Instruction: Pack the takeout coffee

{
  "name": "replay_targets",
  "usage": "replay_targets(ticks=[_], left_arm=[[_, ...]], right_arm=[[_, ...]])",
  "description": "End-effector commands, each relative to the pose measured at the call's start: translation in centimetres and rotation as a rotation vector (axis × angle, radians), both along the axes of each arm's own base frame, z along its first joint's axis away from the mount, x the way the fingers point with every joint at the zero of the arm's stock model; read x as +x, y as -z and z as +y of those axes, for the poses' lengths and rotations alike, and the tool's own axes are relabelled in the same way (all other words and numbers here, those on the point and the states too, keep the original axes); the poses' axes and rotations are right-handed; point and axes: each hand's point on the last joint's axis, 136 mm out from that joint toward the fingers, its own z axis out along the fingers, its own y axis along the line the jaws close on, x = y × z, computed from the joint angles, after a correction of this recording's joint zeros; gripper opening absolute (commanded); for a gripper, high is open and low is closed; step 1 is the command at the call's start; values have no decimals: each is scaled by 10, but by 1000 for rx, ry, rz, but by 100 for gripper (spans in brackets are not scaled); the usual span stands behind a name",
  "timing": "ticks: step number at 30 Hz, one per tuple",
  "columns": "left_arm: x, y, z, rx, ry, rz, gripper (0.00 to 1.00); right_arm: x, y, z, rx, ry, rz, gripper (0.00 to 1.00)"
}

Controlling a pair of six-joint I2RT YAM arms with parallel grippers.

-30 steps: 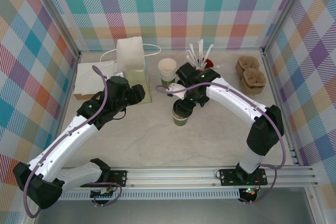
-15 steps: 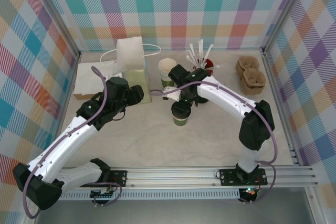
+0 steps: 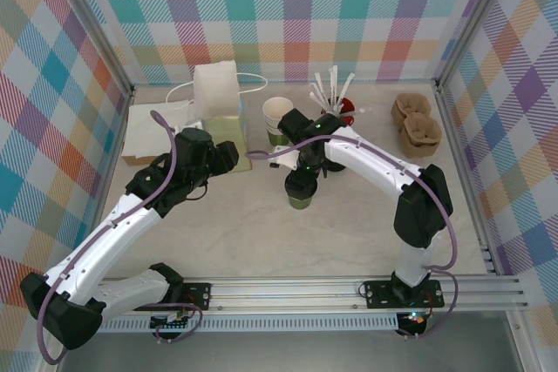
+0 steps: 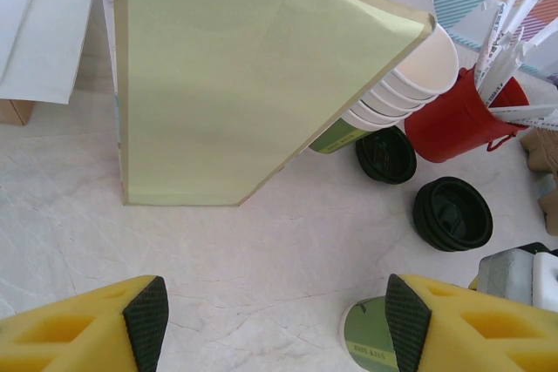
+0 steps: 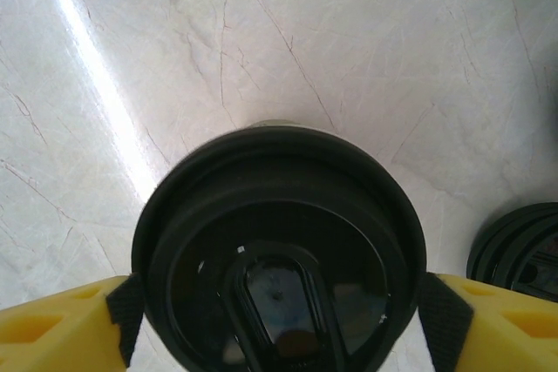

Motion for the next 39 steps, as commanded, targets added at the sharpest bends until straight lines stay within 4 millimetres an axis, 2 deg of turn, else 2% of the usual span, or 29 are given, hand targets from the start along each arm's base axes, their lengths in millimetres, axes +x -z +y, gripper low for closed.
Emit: replay_targets(ticks=[1,7,10,15,18,21,24,32,39], left_arm=[[-3,5,5,29,0,6,69],[-2,11,-7,-3,46,29,70],[-1,16,-23,-44,105,50,70],[0,28,-69,-170,274,121,70],[0,37,-95,-231,372,175,70],[-2,52,-113,-269,443,238,69],[-7,67,-129,-299,505,310,69],[-13,96,-147,-305,576,417,67],[-17,104,-160,-320,619,448,71]], right_arm=[[-3,-9,10,34,-17,6,87],[-3,-24,11,76,4,-16,93],[-1,-44,8,138,53,-36,95],[7,-72,-8,248,214,-45,97],[15,-76,-26,298,364,-19,96],[23,-72,-45,326,540,56,94],[23,-60,-53,324,662,158,90],[20,-21,-40,303,755,312,77],[26,-5,-32,293,782,359,71]])
